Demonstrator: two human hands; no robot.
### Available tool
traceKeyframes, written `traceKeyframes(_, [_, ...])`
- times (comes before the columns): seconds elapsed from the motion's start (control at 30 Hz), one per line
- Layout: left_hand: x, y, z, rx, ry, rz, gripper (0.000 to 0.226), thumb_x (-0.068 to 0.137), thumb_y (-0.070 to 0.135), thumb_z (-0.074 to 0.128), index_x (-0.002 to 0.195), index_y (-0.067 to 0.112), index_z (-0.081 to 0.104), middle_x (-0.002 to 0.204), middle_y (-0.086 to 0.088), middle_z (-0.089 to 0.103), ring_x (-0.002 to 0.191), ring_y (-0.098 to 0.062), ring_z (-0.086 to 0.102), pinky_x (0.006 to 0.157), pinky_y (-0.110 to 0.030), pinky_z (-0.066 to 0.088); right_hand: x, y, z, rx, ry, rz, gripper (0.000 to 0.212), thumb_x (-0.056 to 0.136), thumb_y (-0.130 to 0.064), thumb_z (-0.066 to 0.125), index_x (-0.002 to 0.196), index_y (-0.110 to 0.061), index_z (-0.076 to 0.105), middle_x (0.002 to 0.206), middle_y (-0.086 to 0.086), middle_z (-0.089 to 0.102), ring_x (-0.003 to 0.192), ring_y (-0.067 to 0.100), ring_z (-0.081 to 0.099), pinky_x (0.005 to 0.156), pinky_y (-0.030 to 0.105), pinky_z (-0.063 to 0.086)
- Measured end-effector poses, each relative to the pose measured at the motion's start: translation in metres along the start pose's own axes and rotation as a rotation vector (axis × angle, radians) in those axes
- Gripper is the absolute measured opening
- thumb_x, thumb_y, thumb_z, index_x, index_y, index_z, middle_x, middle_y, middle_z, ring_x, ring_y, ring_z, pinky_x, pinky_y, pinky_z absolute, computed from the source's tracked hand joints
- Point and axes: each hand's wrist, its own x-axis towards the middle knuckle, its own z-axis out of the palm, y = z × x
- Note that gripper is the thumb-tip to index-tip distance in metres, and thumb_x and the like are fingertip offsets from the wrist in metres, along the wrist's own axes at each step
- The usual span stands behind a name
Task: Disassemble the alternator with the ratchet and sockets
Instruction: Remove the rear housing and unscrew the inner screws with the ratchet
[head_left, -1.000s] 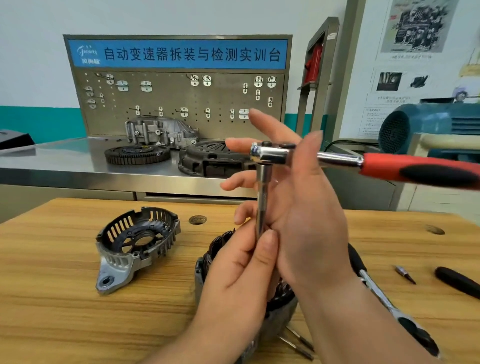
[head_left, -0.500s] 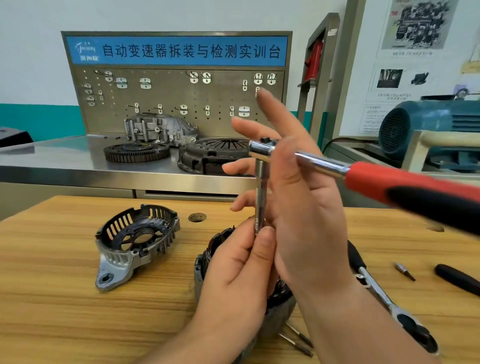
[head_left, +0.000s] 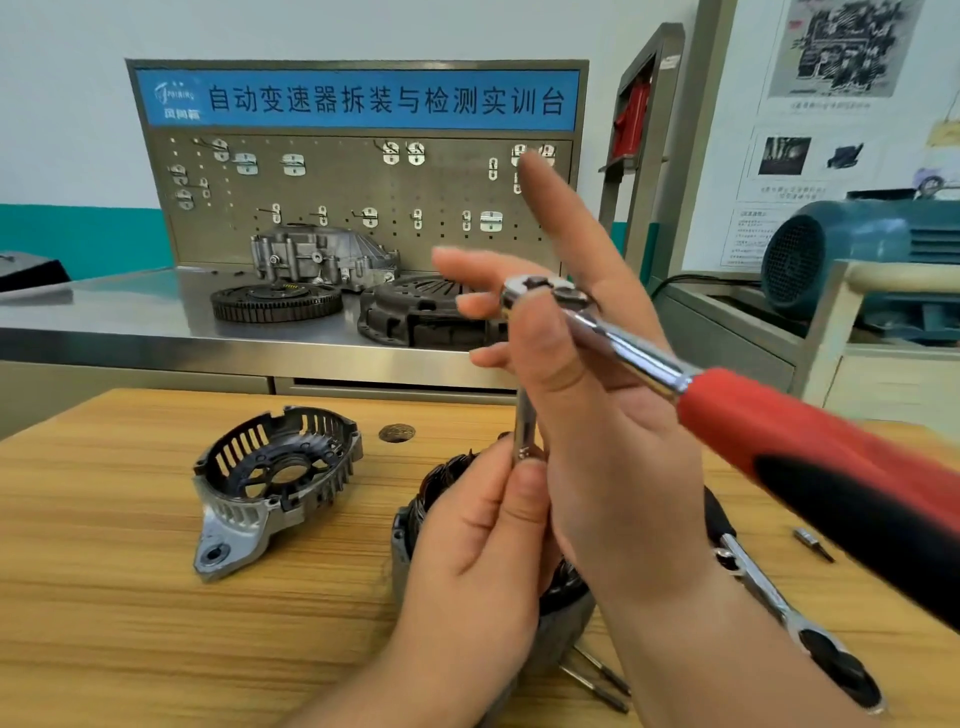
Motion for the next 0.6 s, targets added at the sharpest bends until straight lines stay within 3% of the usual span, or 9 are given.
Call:
traceKeyframes(0.07, [0.0,0.003,0.001,-0.029,-0.013,0.007,0.019,0.082,0.041,0.058,0.068,0.031,0.066,0.048,0.009,0.048,0.043,-0.003,0.04,0.045,-0.014,0.033,0.001,0.0,0.001,0.061,-0.001,-0.007,0.106,0.051,-0.098,0.017,0.112,-0.028,0.068,0.112,0.028,0.064,0.101,0.045,0.057,0.078,0.041,0.04])
traceKeyframes(0.1, [0.0,0.004,0.001,-0.034,-0.013,0.005,0.02,0.083,0.041,0.058,0.068,0.029,0.065,0.046,0.01,0.043,0.04,-0.001,0.036,0.041,-0.013,0.029,-0.001,0.0,0.003,0.154,0.05,-0.078,0.092,0.061,-0.092,0.023,0.117,-0.031,0.064,0.106,0.024,0.068,0.098,0.042,0.06,0.081,0.044,0.043])
traceKeyframes(0.17, [0.0,0.006,0.001,-0.028,-0.012,-0.002,0.025,0.08,0.046,0.055,0.065,0.027,0.061,0.046,0.009,0.037,0.038,-0.003,0.03,0.039,-0.016,0.023,-0.008,-0.001,0.001,0.45,0.141,-0.15,0.058,0.081,-0.068,0.034,0.124,-0.036,0.055,0.09,0.013,0.074,0.091,0.032,0.066,0.09,0.046,0.048])
traceKeyframes(0.23, [-0.001,0.007,0.001,-0.024,-0.025,-0.003,0.029,0.077,0.049,0.051,0.061,0.026,0.057,0.047,0.004,0.034,0.04,-0.007,0.028,0.039,-0.021,0.018,-0.017,0.002,-0.001,0.562,0.093,-0.112,0.057,0.089,-0.061,0.026,0.128,-0.031,0.054,0.083,0.01,0.074,0.087,0.027,0.067,0.091,0.044,0.049])
traceKeyframes(0.33, [0.0,0.005,0.0,0.048,-0.037,0.018,0.03,0.079,0.05,0.048,0.062,0.027,0.058,0.047,0.006,0.036,0.04,-0.007,0.029,0.04,-0.02,0.02,-0.01,0.006,-0.005,0.562,0.068,-0.066,0.061,0.09,-0.061,0.021,0.13,-0.029,0.053,0.086,0.011,0.074,0.086,0.023,0.066,0.087,0.037,0.05])
traceKeyframes(0.43, [0.0,0.001,-0.001,0.1,-0.002,0.044,0.03,0.078,0.052,0.048,0.07,0.028,0.064,0.048,0.004,0.041,0.04,-0.008,0.034,0.042,-0.019,0.028,-0.01,0.001,0.0,0.474,0.13,-0.128,0.051,0.088,-0.064,0.034,0.13,-0.039,0.05,0.1,0.009,0.074,0.092,0.019,0.065,0.088,0.033,0.048])
traceKeyframes(0.5, [0.0,-0.002,-0.001,0.096,0.044,0.011,0.033,0.074,0.057,0.051,0.074,0.028,0.066,0.054,-0.003,0.046,0.05,-0.019,0.044,0.054,-0.031,0.039,-0.012,-0.001,0.002,0.395,0.168,-0.203,0.032,0.094,-0.054,0.042,0.123,-0.044,0.053,0.112,0.007,0.07,0.103,0.015,0.063,0.095,0.034,0.046])
traceKeyframes(0.57, [0.001,-0.004,-0.001,0.077,0.067,-0.026,0.035,0.07,0.06,0.054,0.074,0.029,0.067,0.061,-0.008,0.051,0.062,-0.026,0.048,0.063,-0.043,0.04,-0.014,-0.001,0.003,0.305,0.208,-0.252,0.024,0.091,-0.045,0.046,0.112,-0.047,0.058,0.12,0.003,0.067,0.114,0.016,0.06,0.103,0.043,0.043])
traceKeyframes(0.6, [0.001,-0.004,0.0,0.071,0.067,-0.03,0.034,0.07,0.06,0.054,0.074,0.029,0.067,0.061,-0.007,0.05,0.062,-0.026,0.046,0.062,-0.042,0.039,-0.014,0.001,0.003,0.286,0.21,-0.247,0.023,0.089,-0.046,0.047,0.109,-0.047,0.059,0.12,0.002,0.067,0.114,0.017,0.06,0.104,0.047,0.042])
